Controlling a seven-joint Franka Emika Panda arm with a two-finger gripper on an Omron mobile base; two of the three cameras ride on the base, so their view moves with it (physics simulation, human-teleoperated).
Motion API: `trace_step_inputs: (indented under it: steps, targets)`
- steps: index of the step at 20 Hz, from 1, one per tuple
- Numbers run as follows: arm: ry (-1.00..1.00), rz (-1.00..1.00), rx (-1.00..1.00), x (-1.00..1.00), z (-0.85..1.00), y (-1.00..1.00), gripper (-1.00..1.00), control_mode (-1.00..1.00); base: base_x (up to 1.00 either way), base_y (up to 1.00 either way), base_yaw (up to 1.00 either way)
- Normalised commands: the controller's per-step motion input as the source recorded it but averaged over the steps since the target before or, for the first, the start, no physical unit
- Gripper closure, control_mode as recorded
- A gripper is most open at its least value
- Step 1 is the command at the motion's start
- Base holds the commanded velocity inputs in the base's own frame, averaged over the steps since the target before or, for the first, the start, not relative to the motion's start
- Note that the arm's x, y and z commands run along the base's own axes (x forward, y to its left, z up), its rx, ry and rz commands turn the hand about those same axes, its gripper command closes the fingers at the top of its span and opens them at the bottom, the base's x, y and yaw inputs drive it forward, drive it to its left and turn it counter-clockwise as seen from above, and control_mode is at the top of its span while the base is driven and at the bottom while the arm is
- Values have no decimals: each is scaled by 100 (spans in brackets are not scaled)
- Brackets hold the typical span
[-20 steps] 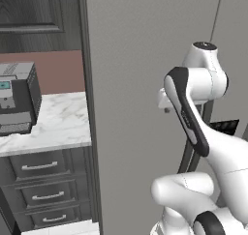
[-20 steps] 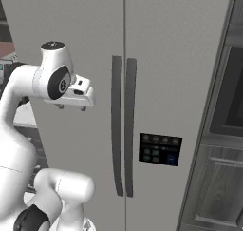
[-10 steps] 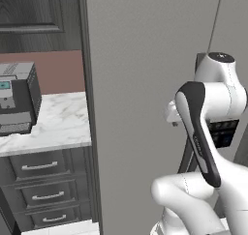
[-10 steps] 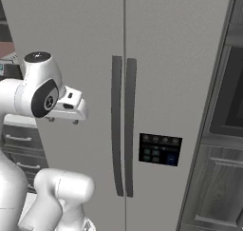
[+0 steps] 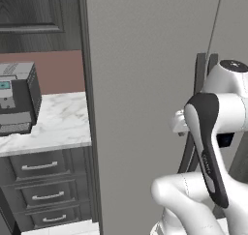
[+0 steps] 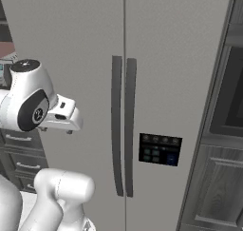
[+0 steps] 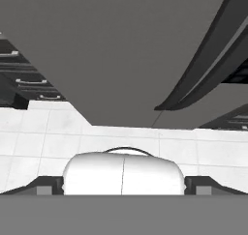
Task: Open the freezer door, pick up the ice cube tray from the freezer, and place it on the dining counter.
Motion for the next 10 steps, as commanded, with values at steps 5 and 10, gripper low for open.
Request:
trace_step_inputs:
  steps: [5, 10]
  targets:
    - [0, 0, 0, -18, 0, 0, -100, -100, 0, 0, 0]
    - [0, 0, 0, -23, 0, 0, -100, -100, 0, 0, 0]
